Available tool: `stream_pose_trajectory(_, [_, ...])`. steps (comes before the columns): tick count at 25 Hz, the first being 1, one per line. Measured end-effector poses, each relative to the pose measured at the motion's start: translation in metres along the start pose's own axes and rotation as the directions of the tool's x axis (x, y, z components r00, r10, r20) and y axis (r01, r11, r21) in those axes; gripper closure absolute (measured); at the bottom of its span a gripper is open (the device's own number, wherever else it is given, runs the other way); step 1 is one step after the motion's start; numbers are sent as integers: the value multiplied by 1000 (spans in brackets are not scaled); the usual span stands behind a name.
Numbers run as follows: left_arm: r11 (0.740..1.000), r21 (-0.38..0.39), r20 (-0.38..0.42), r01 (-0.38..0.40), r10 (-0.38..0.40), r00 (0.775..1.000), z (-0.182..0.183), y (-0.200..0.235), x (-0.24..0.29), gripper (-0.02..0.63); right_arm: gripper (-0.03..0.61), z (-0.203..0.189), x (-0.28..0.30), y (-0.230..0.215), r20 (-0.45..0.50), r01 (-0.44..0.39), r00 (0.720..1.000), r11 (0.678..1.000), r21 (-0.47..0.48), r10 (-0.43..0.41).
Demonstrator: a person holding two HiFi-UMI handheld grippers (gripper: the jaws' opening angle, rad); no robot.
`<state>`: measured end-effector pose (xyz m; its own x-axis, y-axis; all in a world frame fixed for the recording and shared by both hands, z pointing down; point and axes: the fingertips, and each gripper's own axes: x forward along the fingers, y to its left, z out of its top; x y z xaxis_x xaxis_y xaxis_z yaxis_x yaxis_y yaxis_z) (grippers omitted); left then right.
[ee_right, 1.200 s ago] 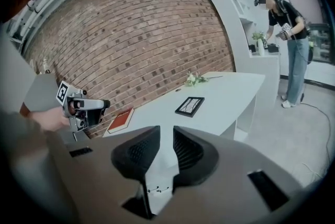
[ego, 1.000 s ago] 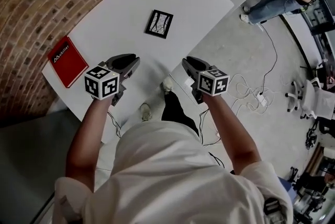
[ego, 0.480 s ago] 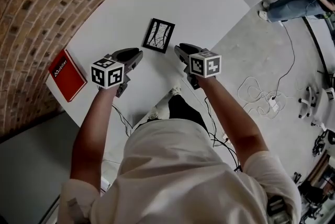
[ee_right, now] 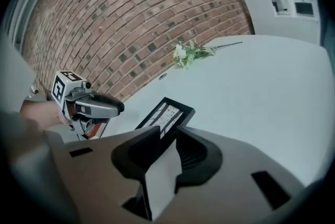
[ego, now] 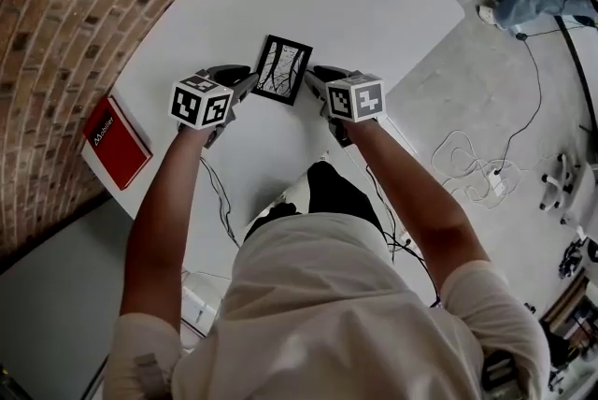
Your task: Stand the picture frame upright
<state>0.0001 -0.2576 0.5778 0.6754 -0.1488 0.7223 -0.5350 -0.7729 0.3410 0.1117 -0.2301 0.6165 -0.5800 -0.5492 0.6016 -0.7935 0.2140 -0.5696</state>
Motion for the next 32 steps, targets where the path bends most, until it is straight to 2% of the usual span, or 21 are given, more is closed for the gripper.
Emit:
stream_pose_trajectory(4, [1000,6,-41,-8,8,999,9,17,19,526,500,4,8,-9,-12,0,1000,1000,-8,0])
stream_pose_trajectory(13, [998,-62,-116,19,-26,993,-2,37,50,505,500,5,23,-20,-45,6,999,1000,24,-5])
stream_pose_trajectory(25, [990,-123,-138,64,-81,987,-11,41,75,497,500,3,35,-20,-106,23,994,996,90,-13])
stream_pose_trajectory(32, [990,-138,-143,35,-55,988,-11,42,76,520,500,3,37,-20,-126,-8,992,993,117,23])
